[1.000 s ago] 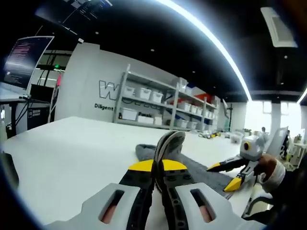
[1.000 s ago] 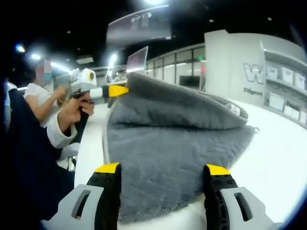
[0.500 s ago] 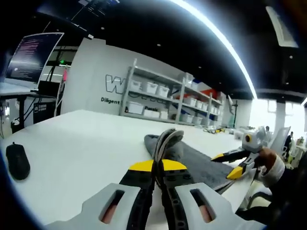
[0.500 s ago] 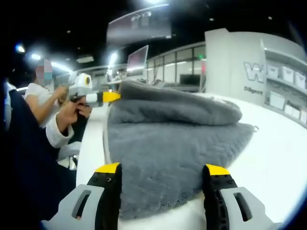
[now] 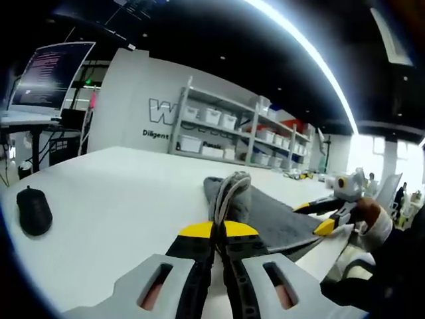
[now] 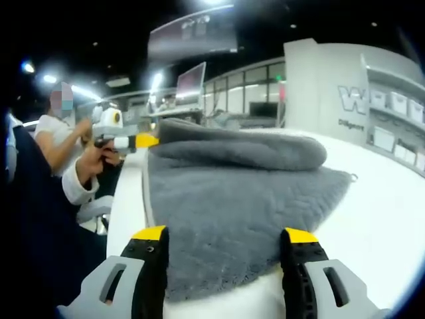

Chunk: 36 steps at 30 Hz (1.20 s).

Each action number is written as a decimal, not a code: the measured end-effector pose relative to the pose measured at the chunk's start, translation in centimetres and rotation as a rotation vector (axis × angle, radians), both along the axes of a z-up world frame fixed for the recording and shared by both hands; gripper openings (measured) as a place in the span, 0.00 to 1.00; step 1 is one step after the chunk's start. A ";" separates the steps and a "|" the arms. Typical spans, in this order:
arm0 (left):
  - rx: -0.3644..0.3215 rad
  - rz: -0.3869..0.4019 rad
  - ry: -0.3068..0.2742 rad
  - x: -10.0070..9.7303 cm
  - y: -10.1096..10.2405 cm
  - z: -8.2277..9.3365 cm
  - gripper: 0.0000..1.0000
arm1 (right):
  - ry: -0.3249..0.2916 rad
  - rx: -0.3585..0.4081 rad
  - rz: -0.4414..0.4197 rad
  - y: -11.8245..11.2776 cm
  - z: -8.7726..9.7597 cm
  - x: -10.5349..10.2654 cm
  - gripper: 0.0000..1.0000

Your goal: Open the folded towel by lifting each exposed corner and separating the folded layers until the towel lies flat within the target outline without major curled edges

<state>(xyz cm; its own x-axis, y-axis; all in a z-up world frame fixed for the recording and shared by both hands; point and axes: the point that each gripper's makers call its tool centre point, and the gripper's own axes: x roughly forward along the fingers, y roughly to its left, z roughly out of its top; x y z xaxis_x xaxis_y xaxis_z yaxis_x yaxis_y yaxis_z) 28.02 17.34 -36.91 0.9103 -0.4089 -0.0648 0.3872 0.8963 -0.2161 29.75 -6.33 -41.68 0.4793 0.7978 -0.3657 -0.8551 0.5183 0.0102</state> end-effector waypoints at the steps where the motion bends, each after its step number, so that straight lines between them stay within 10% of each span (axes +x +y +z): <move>1: -0.002 0.002 0.000 -0.1 0.1 -0.1 0.03 | 0.001 -0.001 -0.001 0.0 0.0 0.0 0.68; 18: 0.202 -0.028 -0.076 2.2 -1.0 1.5 0.26 | 0.001 -0.009 0.002 -0.1 0.0 0.1 0.68; 28: 0.136 -0.159 0.049 6.1 -2.3 0.7 0.28 | 0.002 -0.011 0.004 -0.1 0.1 0.1 0.67; 36: 0.217 -0.245 0.093 7.5 -4.4 0.9 0.26 | 0.002 -0.011 0.005 0.0 0.1 0.1 0.67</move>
<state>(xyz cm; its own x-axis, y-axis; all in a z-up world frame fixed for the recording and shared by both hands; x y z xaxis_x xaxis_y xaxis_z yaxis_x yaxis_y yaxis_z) 35.51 12.92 -36.03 0.7727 -0.5824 -0.2524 0.5845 0.8079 -0.0746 29.87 -6.37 -41.62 0.4746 0.7962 -0.3753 -0.8576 0.5142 0.0062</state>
